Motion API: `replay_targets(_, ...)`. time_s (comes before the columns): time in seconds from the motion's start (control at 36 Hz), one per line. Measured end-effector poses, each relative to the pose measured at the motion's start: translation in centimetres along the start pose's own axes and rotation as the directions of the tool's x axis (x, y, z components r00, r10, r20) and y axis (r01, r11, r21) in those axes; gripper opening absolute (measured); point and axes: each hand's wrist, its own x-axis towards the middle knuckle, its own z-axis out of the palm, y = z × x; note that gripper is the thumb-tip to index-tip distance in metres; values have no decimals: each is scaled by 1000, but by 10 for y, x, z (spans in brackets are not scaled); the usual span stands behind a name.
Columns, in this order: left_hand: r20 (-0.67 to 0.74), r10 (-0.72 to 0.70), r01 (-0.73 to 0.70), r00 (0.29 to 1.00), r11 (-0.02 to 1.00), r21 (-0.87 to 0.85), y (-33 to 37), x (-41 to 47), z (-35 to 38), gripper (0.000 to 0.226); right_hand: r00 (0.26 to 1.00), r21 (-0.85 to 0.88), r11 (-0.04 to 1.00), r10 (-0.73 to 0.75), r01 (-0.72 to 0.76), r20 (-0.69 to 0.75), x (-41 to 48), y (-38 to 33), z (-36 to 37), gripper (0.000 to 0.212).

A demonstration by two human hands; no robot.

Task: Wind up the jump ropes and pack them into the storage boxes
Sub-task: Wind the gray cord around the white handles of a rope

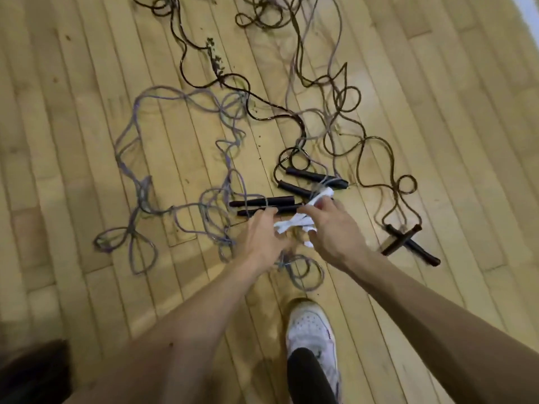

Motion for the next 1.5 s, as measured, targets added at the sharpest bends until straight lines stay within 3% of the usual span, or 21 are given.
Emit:
replay_targets(0.08, -15, 20, -18, 1000, 994, 111, -14, 15, 14, 63, 998, -204, 977, -54, 58, 25, 29, -2, 21, 52)
replay_targets(0.17, -56, 28, -17, 998, 981, 192, -26, 21, 18, 25, 995, -359, 928, -96, 99, 28, 40, -7, 29, 32)
replay_targets(0.25, -56, 49, -35, 997, 973, 227, -35, 23, 19, 4, 992, -451, 884, -116, 123, 44, 43, -6, 36, 20)
replay_targets(0.44, 123, 80, -78, 989, 997, -20, -42, 7, -1, 6, 973, -496, 843, -231, 208, 15, 31, -5, 34, 20)
replay_targets(0.61, 200, 128, -85, 971, 974, -210, -22, -34, -59, 4, 919, -511, 805, -387, 301, -68, -11, -21, -17, 12)
replay_targets(0.69, 131, 189, -154, 973, 959, -237, 0, -71, -105, 5, 886, -543, 764, -458, 349, -74, -42, -46, -73, 24)
replay_targets(0.78, 53, 270, -247, 961, 931, -269, 26, -114, -152, 13, 913, -551, 758, -408, 349, 17, -77, -78, -139, 40)
replay_targets(0.86, -40, 312, -313, 949, 925, -216, 51, -156, -194, 17, 914, -496, 795, -406, 350, -4, -112, -104, -195, 17)
replay_targets(0.92, -95, 349, -361, 932, 914, -187, 65, -191, -222, 9, 902, -506, 790, -429, 348, -50, -146, -123, -231, 12)
replay_targets(1.06, -204, 450, -483, 869, 862, -156, 94, -287, -284, 10, 848, -555, 770, -491, 315, -199, -247, -173, -316, 17)
replay_targets(1.17, -370, 497, -590, 785, 783, -199, 113, -371, -327, 17, 735, -530, 789, -553, 310, -393, -330, -214, -365, 22)
replay_targets(1.33, -583, 586, -825, 563, 440, -355, 151, -528, -394, 23, 522, -422, 819, -573, 389, -632, -453, -281, -428, 20)
replay_targets(1.42, -626, 625, -884, 466, 360, -298, 157, -604, -424, 17, 471, -364, 819, -558, 443, -683, -506, -312, -445, 17)
replay_targets(1.5, -644, 667, -916, 376, 374, -147, 160, -671, -441, 23, 466, -300, 805, -554, 512, -690, -553, -340, -457, 18)
